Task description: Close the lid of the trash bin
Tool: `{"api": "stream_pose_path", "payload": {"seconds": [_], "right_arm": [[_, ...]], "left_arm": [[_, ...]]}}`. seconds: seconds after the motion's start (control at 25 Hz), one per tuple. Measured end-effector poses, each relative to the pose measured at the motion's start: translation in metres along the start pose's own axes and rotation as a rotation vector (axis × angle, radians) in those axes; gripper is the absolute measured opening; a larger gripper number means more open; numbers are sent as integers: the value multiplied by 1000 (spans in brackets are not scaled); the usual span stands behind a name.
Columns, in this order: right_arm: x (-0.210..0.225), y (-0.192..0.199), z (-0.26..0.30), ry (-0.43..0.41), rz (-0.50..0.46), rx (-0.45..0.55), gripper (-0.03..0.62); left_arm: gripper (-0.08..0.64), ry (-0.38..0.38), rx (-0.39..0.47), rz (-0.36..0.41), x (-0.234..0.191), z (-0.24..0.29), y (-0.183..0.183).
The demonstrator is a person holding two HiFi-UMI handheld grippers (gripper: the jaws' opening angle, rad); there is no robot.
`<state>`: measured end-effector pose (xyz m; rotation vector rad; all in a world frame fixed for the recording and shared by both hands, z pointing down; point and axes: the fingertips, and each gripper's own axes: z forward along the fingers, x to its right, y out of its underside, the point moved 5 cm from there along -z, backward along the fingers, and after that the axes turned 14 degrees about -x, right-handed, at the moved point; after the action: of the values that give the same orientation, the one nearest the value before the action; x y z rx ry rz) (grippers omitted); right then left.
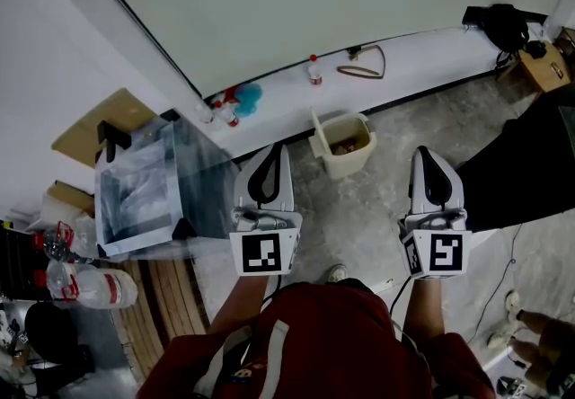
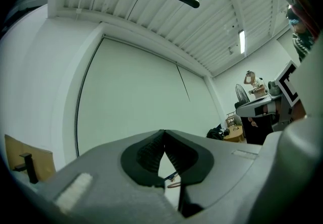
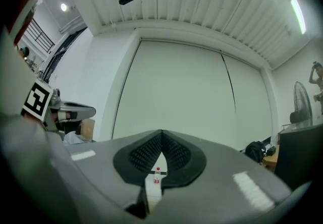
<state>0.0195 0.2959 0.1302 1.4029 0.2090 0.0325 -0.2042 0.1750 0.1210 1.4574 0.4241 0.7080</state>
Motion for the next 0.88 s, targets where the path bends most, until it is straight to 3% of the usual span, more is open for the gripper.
{"api": "stream_pose_path", "payload": {"seconds": [0.44,0.88], "right_arm": [[17,13,34,-6,13,-27,0],[10,9,136,-6,-4,-50,0]], "left_arm": [[5,0,-26,-11,0,40,13],[5,-5,-34,-23,-52,120,35]]}}
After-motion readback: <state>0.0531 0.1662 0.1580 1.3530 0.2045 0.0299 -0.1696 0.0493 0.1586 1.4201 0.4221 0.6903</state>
